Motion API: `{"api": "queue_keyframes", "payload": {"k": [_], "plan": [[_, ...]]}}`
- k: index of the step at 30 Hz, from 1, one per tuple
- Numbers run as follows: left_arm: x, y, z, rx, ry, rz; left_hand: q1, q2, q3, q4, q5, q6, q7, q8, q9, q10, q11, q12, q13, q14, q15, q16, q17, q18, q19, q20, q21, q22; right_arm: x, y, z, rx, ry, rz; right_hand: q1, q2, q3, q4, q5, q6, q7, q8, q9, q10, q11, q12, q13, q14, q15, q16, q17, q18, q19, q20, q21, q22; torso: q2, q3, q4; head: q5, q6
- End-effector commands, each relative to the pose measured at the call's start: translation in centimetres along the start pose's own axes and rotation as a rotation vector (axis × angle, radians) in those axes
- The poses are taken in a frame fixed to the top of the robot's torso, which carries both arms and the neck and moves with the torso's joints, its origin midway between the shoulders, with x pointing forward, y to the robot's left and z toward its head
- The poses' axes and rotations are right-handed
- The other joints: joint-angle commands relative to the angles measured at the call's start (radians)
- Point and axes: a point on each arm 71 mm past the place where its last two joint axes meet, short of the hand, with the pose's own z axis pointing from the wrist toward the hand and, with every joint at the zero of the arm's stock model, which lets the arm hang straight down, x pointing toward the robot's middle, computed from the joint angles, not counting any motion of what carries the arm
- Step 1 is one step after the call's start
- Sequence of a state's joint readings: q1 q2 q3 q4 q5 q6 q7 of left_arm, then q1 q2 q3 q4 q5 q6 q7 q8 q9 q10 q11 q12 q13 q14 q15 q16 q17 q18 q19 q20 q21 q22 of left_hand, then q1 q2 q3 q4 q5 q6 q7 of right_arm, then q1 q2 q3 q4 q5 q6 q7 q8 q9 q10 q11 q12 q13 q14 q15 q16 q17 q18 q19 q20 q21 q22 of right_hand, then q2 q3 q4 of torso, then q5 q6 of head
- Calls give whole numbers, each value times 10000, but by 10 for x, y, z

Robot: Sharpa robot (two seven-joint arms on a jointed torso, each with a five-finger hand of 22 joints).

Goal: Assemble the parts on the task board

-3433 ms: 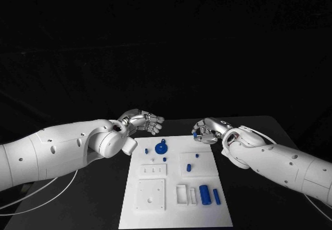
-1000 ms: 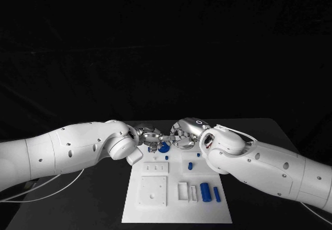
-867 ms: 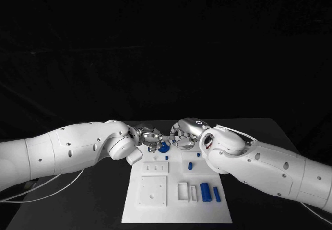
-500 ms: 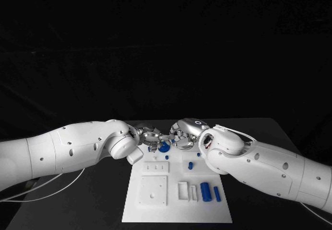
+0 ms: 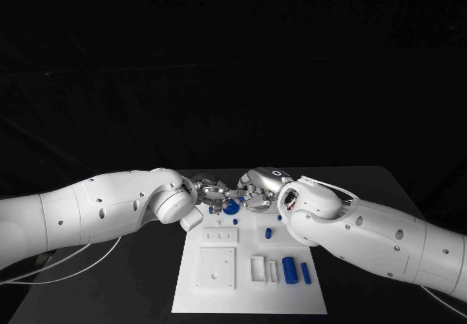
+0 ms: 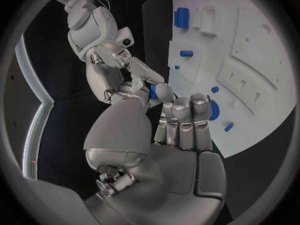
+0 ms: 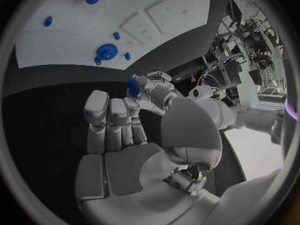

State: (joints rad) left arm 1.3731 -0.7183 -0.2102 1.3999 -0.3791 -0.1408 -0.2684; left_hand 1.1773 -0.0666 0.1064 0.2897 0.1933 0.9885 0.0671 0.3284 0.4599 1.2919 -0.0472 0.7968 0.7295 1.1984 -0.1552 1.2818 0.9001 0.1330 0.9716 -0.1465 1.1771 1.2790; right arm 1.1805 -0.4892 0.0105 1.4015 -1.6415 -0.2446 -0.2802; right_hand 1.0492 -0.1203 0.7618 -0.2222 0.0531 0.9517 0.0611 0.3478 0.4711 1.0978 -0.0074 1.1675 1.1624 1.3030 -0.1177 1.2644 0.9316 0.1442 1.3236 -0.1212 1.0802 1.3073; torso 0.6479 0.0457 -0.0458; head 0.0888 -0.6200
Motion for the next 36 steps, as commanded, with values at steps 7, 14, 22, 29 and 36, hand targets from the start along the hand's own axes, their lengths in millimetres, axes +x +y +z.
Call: {"api": "queue_keyframes", "payload": {"k": [7, 14, 22, 29, 36], "plan": [[2, -1, 0, -15, 67, -573, 292, -306, -272, -98, 3769, 572, -134, 223, 246, -109, -116, 17, 86, -214, -101, 188, -160, 54, -269, -1011, 179, -88, 1, 1, 0, -4, 110, -224, 28, -88, 28, 28, -38, 421, 372, 39, 16, 23, -66, -51, -15, 0, -54, -42, 8, 1176, 18, -57, -40, 6, 4, 1, -9, 10, -15], [2, -2, 0, 28, 97, -749, 472, -142, -300, -294, 4524, 962, -242, 498, 502, -131, -212, 41, 127, -306, -185, 281, -242, 25, -385, -1031, 271, -141, 2, 2, 1, -19, 146, -235, 31, -92, 29, 26, -37, 421, 371, 39, 18, 24, -67, -50, -15, 1, -54, -43, 8, 1176, 20, -57, -41, 6, 3, -3, -10, 14, -21], [3, -1, 0, -27, 136, -775, 414, -158, -360, -312, 4367, 930, -253, 537, 576, -141, -219, 31, 128, -345, -197, 313, -296, 9, -428, -1042, 308, -183, 2, 3, 1, -45, 154, -238, 33, -94, 29, 25, -37, 423, 371, 40, 21, 26, -67, -50, -15, 2, -54, -44, 8, 1176, 22, -56, -42, 4, 8, 2, -4, 23, -21], [4, 0, 0, -247, 154, -656, 357, -404, -355, -188, 3961, 916, -265, 571, 654, -127, -231, 25, 124, -356, -210, 369, -381, 10, -436, -1080, 365, -264, 2, 4, 1, -44, 173, -284, 35, -95, 30, 24, -36, 425, 370, 40, 24, 27, -68, -49, -15, 3, -55, -45, 9, 1176, 24, -56, -44, 3, 7, 2, -10, 28, -33], [4, 0, 0, -332, 153, -583, 584, -685, -262, -128, 3222, 1059, -316, 721, 796, -105, -276, 40, 130, -374, -248, 431, -493, -2, -440, -1117, 429, -384, 3, 6, 1, -73, 166, -311, 38, -95, 31, 24, -36, 428, 369, 41, 26, 29, -69, -49, -14, 4, -56, -46, 9, 1176, 26, -56, -45, 2, 10, 6, -12, 26, -46]]}}
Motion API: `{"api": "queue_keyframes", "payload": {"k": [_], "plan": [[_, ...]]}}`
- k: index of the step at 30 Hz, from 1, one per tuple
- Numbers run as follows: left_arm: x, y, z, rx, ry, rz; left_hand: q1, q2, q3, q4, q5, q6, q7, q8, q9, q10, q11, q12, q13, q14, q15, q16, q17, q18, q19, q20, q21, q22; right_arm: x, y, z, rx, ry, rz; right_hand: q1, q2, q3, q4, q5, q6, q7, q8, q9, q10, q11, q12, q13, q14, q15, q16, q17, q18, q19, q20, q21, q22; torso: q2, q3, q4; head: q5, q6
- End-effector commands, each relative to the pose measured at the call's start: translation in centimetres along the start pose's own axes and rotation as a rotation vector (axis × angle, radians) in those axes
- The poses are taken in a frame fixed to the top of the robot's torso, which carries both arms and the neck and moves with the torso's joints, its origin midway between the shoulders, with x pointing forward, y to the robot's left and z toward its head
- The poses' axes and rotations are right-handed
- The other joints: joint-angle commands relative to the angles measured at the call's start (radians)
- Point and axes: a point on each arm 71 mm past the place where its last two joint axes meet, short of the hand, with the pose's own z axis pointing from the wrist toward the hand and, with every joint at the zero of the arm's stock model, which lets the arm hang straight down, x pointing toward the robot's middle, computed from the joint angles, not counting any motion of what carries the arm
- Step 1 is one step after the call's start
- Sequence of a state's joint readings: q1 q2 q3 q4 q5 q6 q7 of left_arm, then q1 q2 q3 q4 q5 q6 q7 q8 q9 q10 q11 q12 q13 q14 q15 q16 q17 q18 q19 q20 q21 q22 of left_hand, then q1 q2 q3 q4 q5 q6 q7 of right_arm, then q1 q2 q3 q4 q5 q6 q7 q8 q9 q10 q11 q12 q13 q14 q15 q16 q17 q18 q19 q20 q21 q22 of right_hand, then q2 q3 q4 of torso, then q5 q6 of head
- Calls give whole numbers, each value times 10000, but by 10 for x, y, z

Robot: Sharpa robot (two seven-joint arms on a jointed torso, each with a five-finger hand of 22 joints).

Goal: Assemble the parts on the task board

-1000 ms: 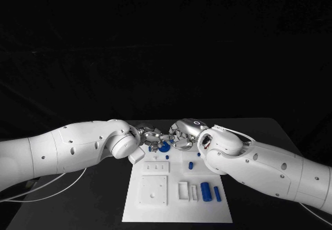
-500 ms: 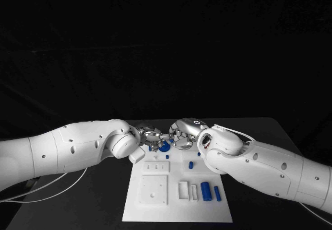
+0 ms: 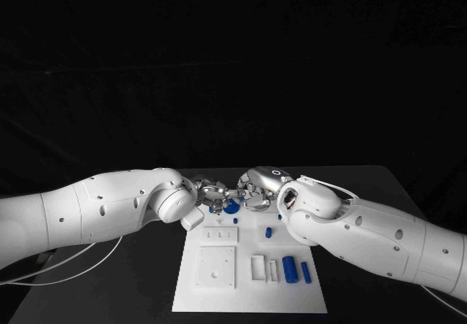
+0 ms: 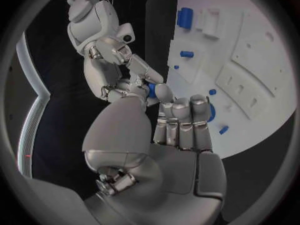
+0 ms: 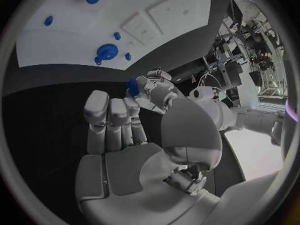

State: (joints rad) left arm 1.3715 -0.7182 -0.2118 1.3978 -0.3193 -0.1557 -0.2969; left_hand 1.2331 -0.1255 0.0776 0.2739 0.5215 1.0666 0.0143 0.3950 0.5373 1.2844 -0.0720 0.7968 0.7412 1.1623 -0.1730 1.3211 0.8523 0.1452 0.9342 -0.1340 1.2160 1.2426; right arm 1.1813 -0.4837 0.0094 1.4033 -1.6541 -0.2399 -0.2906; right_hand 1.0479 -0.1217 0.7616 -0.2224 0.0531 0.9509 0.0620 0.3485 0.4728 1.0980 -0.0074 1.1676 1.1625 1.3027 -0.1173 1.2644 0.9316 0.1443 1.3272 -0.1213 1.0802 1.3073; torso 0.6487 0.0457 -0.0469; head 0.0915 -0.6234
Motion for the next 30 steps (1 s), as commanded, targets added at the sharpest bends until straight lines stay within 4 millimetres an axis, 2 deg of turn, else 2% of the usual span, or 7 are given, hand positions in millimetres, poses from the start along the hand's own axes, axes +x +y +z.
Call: {"api": "queue_keyframes", "payload": {"k": [1, 17, 18, 22, 23, 28, 30], "plan": [[4, -4, 0, 64, 135, 33, 69, -124, 41, 28, -85, 291, 205, 75, 39, -23, -37, 47, 17, -14, -77, 46, -27, -126, -68, -1245, 47, -33, 2, 3, 0, -84, 160, -198, 52, -81, 33, 25, -36, 436, 360, 33, 9, 27, -69, -49, -15, 7, -60, -46, 10, 1175, -10, -55, -46, 3, 4, 7, 0, -7, -17], [4, -4, 0, 86, 158, 28, 106, 108, 74, 97, -56, 328, 188, 163, 120, 3, -52, 81, 30, -42, -91, 80, -88, -157, -107, -1247, 85, -96, 4, 4, 1, -59, 266, -290, 56, -78, 35, 25, -36, 439, 359, 34, 13, 30, -70, -48, -15, 9, -60, -47, 10, 1175, -7, -54, -48, 1, 3, -1, 1, -15, -44], [5, -4, 0, 88, 167, 30, 29, 97, 35, 123, -152, 323, 187, 172, 131, 3, -47, 82, 30, -47, -88, 88, -99, -166, -114, -1246, 96, -107, 5, 4, 1, -59, 280, -295, 57, -77, 36, 25, -36, 440, 359, 34, 14, 30, -70, -48, -15, 9, -60, -47, 10, 1175, -7, -54, -48, 1, 3, -2, 2, -14, -42], [5, -4, 0, 94, 194, 38, -389, -30, 24, 163, -1307, 313, 175, 200, 170, 20, -58, 82, 17, -44, -96, 119, -175, -167, -105, -1274, 127, -200, 5, 4, 1, -56, 296, -300, 59, -75, 37, 25, -36, 441, 358, 34, 15, 31, -70, -47, -15, 9, -61, -48, 10, 1175, -6, -54, -49, 0, 4, -4, -3, -23, -42], [5, -4, 0, 86, 200, 40, -589, -120, 116, 173, -2006, 313, 175, 205, 179, 31, -72, 78, 5, -36, -104, 131, -216, -160, -88, -1294, 136, -255, 5, 4, 1, -55, 299, -302, 59, -74, 38, 25, -36, 441, 358, 34, 15, 31, -70, -47, -15, 9, -61, -48, 10, 1175, -6, -54, -49, 0, 4, -3, -1, -23, -43], [5, -4, 0, 49, 207, 41, -627, -148, 286, 161, -2152, 306, 165, 201, 182, 37, -74, 74, -7, -35, -115, 146, -263, -148, -88, -1320, 156, -310, 5, 4, 1, -54, 310, -310, 61, -73, 39, 24, -36, 443, 358, 35, 17, 32, -71, -47, -14, 10, -61, -49, 10, 1175, -4, -53, -50, -1, 7, -1, 5, -26, -59], [5, -4, 0, 53, 210, 41, -545, -103, 341, 144, -1950, 300, 167, 203, 188, 32, -72, 74, -11, -45, -114, 161, -284, -148, -108, -1329, 180, -330, 5, 4, 1, -55, 310, -314, 62, -74, 39, 23, -36, 444, 358, 35, 18, 32, -71, -47, -14, 10, -61, -49, 10, 1175, -4, -53, -50, -1, 6, -1, 8, -30, -69]]}}
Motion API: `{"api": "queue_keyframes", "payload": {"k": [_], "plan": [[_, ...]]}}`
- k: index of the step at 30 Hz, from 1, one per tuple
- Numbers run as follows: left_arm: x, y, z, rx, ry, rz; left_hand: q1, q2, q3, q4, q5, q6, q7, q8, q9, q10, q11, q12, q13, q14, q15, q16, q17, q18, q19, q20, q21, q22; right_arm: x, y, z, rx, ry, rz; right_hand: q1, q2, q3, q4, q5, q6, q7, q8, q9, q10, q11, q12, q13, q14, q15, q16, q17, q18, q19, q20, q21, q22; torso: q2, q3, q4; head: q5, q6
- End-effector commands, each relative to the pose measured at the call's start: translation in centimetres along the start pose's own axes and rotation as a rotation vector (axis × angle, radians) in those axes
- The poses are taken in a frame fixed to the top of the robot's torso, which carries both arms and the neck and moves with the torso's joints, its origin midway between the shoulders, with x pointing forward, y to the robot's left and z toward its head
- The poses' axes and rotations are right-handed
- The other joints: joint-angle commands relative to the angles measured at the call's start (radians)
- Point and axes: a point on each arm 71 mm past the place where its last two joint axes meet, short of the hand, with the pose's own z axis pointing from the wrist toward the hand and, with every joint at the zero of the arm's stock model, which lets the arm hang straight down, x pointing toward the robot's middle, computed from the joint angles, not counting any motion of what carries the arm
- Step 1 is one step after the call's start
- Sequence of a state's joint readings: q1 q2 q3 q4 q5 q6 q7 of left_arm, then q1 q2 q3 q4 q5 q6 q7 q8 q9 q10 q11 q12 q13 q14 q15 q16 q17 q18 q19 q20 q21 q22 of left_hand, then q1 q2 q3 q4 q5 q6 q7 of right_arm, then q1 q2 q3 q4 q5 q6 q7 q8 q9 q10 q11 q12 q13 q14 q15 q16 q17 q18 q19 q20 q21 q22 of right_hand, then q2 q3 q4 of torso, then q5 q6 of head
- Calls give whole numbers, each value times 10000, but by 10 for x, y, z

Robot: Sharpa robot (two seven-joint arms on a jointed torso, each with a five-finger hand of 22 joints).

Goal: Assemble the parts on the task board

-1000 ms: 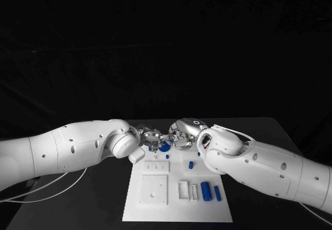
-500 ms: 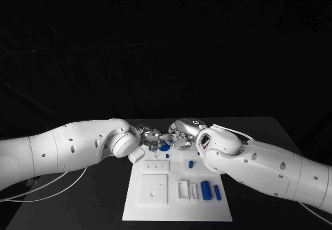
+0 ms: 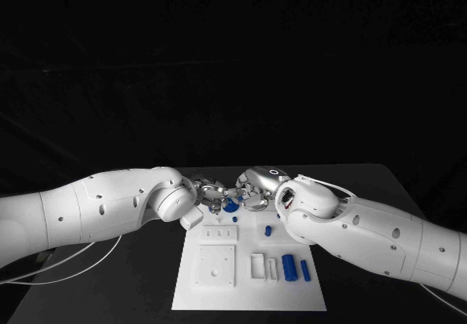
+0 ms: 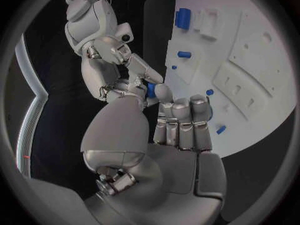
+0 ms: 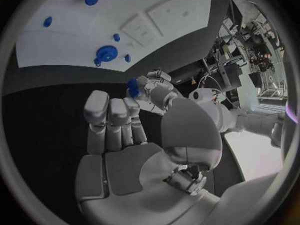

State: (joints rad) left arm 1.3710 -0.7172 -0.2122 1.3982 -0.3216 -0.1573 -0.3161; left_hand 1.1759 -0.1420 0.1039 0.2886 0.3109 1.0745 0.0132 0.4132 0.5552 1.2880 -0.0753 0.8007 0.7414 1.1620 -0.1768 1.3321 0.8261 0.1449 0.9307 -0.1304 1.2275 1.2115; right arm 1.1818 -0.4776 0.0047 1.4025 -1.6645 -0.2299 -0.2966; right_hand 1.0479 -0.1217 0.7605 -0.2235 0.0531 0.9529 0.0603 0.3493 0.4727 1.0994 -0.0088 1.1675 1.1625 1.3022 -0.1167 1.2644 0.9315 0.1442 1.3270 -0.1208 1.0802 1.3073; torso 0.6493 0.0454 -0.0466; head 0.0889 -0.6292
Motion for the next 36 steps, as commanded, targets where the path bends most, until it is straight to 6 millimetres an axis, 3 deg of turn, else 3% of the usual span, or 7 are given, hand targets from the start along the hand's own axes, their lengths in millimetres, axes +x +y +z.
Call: {"api": "queue_keyframes", "payload": {"k": [1, 5, 15, 28, 31, 33, 36], "plan": [[5, -5, 0, 239, 220, 23, 69, 79, 85, -9, 352, 216, 183, 22, 14, -8, -38, 37, -13, -52, -74, 62, -33, -149, -89, -1366, 82, -28, 3, 2, 0, -34, 206, -181, 63, -74, 50, 34, -36, 424, 374, 27, 20, 17, -57, -47, -14, 15, -67, -49, 11, 1176, -1, -58, -50, -1, 0, 2, 5, -4, -11], [5, -5, 0, 228, 254, 34, 247, 98, 14, -51, 1354, 177, 194, 28, 43, -43, -24, 52, -3, -107, -60, 113, -83, -171, -176, -1365, 163, -76, 3, 2, 0, -36, 222, -195, 65, -71, 52, 33, -36, 425, 373, 28, 22, 18, -58, -46, -14, 16, -68, -50, 11, 1176, 0, -58, -51, -1, -1, 2, 6, -2, -30], [5, -5, 0, 200, 221, 97, 462, 215, -14, -102, 1322, 259, 165, 104, 96, -3, -50, 107, 21, -124, -82, 159, -119, -169, -213, -1377, 222, -127, 4, 4, 0, -52, 248, -247, 67, -70, 53, 32, -36, 428, 373, 28, 25, 19, -58, -46, -14, 17, -68, -52, 11, 1176, 2, -56, -53, -3, -2, 6, 4, -2, -32], [8, -7, -1, 380, 461, 114, 640, 501, 376, -549, 4415, 60, 231, 114, 204, -262, 5, 161, 95, -445, -20, 272, -233, -237, -652, -1318, 370, -318, 6, 3, 1, -11, 315, -288, 69, -72, 53, 29, -36, 429, 372, 27, 29, 20, -59, -46, -14, 18, -69, -54, 11, 1176, 3, -55, -55, -4, -6, 8, -2, 3, -37], [9, -7, -1, 397, 492, 99, 551, 450, 1416, -1182, 4433, 2, 259, 118, 242, -350, 54, 208, 137, -562, -2, 306, -259, -285, -786, -1276, 428, -363, 6, 2, 1, 4, 329, -306, 68, -75, 52, 28, -36, 429, 372, 27, 30, 20, -59, -46, -14, 18, -69, -54, 11, 1176, 4, -54, -56, -4, -1, 2, 1, -2, -30], [9, -7, -1, 395, 506, 103, -2177, 658, 3768, -4059, 4292, -26, 307, 219, 392, -386, 115, 326, 184, -588, 10, 437, -392, -337, -770, -1239, 762, -538, 6, 2, 1, 6, 342, -313, 68, -78, 50, 27, -36, 429, 372, 26, 30, 20, -59, -46, -14, 18, -69, -54, 11, 1176, 4, -54, -56, -4, 2, 2, 3, -4, -26], [9, -7, -1, 375, 473, 90, -3298, 868, 4521, -5295, 4238, 40, 265, 229, 384, -303, 68, 318, 108, -493, 35, 425, -518, -331, -601, -1277, 828, -752, 6, 3, 1, -4, 336, -311, 67, -80, 49, 26, -36, 429, 372, 26, 31, 21, -59, -46, -14, 18, -69, -55, 11, 1176, 5, -53, -56, -4, 4, 1, 7, -2, -25]]}}
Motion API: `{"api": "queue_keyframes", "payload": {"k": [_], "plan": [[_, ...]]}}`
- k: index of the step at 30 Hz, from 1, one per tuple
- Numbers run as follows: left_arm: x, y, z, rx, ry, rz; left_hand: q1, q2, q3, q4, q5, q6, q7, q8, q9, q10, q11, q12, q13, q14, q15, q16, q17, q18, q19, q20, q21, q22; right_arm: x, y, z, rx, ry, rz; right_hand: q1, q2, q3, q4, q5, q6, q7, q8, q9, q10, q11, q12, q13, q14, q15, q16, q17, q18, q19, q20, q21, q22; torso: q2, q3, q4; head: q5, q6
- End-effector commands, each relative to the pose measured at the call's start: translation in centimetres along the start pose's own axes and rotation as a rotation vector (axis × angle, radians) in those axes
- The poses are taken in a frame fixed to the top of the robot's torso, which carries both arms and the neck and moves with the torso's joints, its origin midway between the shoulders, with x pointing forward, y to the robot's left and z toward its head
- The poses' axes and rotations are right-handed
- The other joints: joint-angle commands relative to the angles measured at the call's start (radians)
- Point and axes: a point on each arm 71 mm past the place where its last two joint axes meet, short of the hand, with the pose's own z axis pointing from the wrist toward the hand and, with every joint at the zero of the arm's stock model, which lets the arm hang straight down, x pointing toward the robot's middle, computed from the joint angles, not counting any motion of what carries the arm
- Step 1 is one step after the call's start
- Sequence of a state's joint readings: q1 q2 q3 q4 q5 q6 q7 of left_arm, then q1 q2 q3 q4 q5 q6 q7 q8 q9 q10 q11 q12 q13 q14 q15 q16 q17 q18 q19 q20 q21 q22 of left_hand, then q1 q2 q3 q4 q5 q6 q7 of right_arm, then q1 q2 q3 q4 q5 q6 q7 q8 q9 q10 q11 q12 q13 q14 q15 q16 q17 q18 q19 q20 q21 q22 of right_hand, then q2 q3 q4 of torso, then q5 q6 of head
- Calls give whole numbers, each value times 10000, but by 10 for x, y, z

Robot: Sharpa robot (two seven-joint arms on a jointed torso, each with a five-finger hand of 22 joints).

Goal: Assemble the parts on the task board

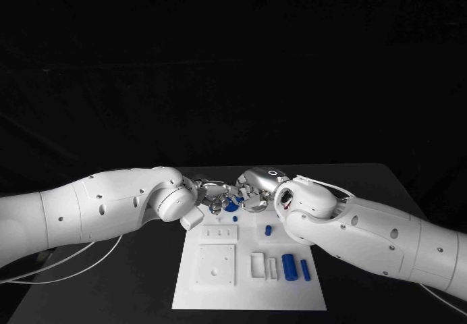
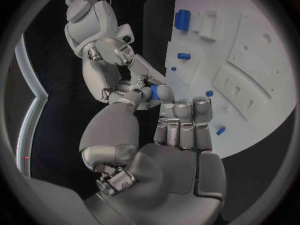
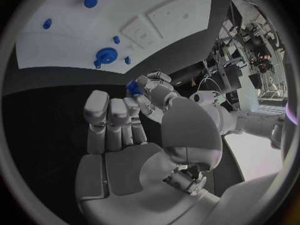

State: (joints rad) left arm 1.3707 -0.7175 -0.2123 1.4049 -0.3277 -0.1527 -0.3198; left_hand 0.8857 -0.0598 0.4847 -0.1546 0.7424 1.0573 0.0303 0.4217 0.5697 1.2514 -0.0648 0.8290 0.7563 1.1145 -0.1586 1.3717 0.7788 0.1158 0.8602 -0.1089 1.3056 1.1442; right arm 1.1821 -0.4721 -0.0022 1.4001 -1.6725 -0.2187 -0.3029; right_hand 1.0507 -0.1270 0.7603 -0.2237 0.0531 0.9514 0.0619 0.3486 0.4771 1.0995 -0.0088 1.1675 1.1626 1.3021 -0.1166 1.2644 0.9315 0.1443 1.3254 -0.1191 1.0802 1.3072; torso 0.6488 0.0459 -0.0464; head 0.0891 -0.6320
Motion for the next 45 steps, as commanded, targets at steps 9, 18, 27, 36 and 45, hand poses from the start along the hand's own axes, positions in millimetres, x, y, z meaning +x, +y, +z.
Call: {"api": "queue_keyframes", "payload": {"k": [9, 18, 27, 36, 45], "plan": [[4, -6, -1, 338, 311, -63, -494, 100, 1036, -1194, -164, 267, 79, 190, 261, 118, -60, 58, -70, 16, -162, 50, -99, -26, 172, -1524, 111, -204, 4, 2, 0, -33, 205, -184, 39, -27, 50, 28, -35, 447, 356, 34, -10, 21, -59, -46, -14, 20, -70, -56, 12, 1175, 23, -68, -57, -5, 8, -11, 13, 4, -17], [6, -6, -1, 295, 410, -55, -295, -286, 1141, -996, -1390, 243, 73, 214, 283, 137, -59, 42, -129, 30, -161, 54, -179, -21, 210, -1540, 187, -396, 4, 2, 0, -43, 235, -193, 39, -22, 50, 28, -35, 452, 355, 35, -6, 24, -60, -45, -14, 21, -71, -57, 12, 1175, 25, -66, -59, -5, 10, -5, 6, 11, -29], [5, -5, -1, 250, 418, -85, 220, -487, 1229, -395, -4147, 175, 96, 146, 246, 105, -42, 13, -199, -1, -146, 52, -268, 3, 118, -1540, 295, -617, 5, 1, 0, -19, 260, -206, 37, -21, 48, 29, -35, 457, 354, 37, -3, 26, -60, -44, -13, 22, -71, -59, 12, 1175, 27, -64, -60, -6, 6, 1, 12, 5, -40], [4, -5, -1, 342, 342, -97, 580, 247, 1260, -537, -4763, 303, 87, 177, 249, 198, -44, 27, -231, -5, -146, 101, -273, -1, 22, -1525, 392, -694, 5, -1, 0, 22, 306, -229, 35, -24, 46, 28, -35, 461, 353, 38, 1, 27, -62, -44, -14, 22, -72, -60, 12, 1175, 27, -62, -62, -7, 6, 1, 1, 11, -40], [3, -6, -2, 387, 285, -94, 578, 462, 1233, -736, -4580, 452, 56, 217, 250, 364, -67, 42, -260, 64, -165, 173, -251, 7, 17, -1532, 479, -738, 5, -3, -1, 50, 200, -134, -6, -193, 0, 17, -2, 421, 366, -2, -2, 8, -50, -67, -23, 22, -62, -82, 5, 1175, 24, -41, -75, -9, 5, -2, 4, 10, -31]]}}
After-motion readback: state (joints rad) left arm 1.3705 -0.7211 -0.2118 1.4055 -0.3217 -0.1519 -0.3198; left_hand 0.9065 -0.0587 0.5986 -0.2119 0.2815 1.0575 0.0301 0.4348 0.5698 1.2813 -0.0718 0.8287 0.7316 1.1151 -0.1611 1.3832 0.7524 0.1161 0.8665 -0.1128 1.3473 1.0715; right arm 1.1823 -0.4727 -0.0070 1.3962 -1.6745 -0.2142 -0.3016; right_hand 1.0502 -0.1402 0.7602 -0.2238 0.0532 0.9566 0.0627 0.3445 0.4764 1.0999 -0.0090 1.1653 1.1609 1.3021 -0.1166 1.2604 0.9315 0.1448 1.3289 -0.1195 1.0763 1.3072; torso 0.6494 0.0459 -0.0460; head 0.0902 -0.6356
